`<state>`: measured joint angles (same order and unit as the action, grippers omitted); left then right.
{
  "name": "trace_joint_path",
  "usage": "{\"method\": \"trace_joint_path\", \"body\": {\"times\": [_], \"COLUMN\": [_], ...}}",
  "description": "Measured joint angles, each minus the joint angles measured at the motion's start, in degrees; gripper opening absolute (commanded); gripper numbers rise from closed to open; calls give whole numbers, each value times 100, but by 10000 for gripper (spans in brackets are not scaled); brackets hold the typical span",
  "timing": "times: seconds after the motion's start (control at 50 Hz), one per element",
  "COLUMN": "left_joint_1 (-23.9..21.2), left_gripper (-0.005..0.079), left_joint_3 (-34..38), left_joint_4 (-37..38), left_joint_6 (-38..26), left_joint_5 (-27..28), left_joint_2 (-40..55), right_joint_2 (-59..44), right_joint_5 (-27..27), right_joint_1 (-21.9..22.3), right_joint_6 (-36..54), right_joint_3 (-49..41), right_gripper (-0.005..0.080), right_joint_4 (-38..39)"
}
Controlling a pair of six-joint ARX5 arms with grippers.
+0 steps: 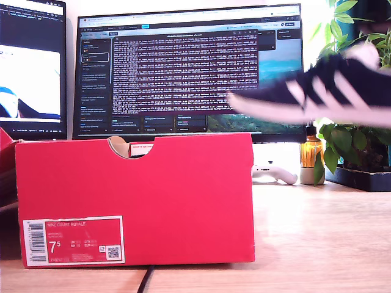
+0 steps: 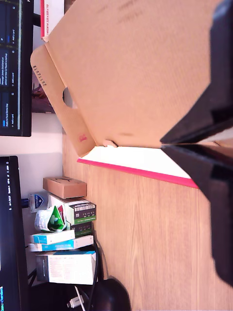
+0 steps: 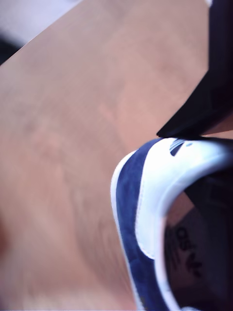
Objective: Pack the blue shoes by picking the first shoe and placing it inside the red shoebox, left side, then picking and rotating the second shoe and placing it in the shoebox
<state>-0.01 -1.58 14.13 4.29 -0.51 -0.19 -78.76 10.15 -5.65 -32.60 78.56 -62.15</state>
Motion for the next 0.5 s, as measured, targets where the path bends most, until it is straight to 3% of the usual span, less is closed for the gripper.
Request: {"method": "trace_joint_path", "body": {"times": [0.08,0.16,0.38,0.5], "left_joint_1": [0,0,0,0], "left_gripper": [-11,-11,-11,-11], "left_joint_3": [0,0,0,0], "left_joint_4": [0,0,0,0], "left_joint_6": [0,0,0,0], "left_joint_5": [0,0,0,0], "left_joint_2": [0,0,0,0], "right_joint_2": [0,0,-2,-20], "right_joint_5": [-282,-702,-2396,-2765], "right_joint_1": [0,0,-20,-175], "right_joint_6": [389,1327,4037,5302], "right_joint_3": [260,431,459,459], "right_gripper": [-13,-13,-13,-13], "right_joint_4": [304,804,1904,2127]}}
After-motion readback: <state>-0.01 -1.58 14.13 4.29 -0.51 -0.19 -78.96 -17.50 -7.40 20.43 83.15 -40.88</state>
